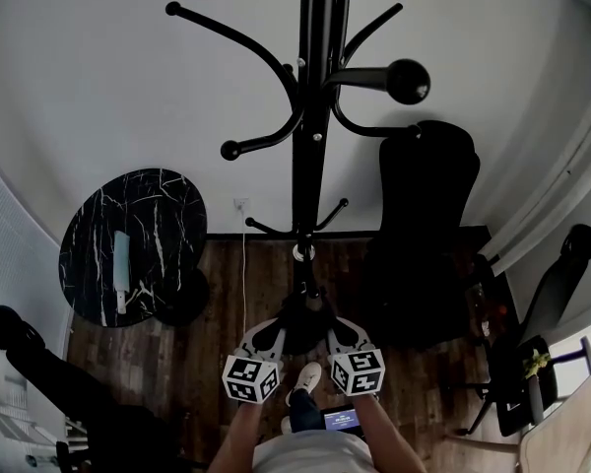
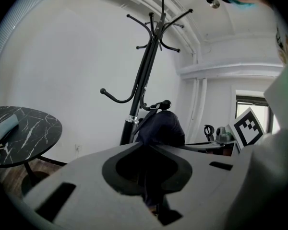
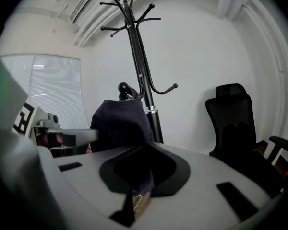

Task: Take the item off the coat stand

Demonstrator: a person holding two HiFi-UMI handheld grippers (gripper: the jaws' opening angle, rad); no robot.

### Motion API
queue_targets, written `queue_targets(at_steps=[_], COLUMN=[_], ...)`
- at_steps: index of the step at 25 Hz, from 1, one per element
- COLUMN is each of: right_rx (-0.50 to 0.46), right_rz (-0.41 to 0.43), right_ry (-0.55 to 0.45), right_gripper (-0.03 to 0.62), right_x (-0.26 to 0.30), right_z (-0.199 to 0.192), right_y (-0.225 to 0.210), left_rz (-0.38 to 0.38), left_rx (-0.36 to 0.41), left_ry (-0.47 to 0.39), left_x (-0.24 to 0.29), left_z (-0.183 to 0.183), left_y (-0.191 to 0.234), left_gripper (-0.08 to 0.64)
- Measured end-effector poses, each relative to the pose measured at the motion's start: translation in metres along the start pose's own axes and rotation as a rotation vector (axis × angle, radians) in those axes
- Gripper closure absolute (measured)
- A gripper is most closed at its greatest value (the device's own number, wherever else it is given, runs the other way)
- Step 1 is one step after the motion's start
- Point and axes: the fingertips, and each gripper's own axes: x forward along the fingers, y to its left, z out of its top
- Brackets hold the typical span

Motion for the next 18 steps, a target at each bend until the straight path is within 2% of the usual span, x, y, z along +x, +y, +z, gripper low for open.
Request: queue_targets(at_steps=[18], right_rx=[-0.015], right_rz=[-0.018], right_ry=[0.017], right_gripper=[0.565], right_x=[0.025], right_z=[0.0], right_y=[-0.015], left_rz=[0.004], left_rx=[-0.013], left_ry=[0.021], left_x=[0.025], left_z=[-0.003], left_y=[0.017], left_gripper=[0.529])
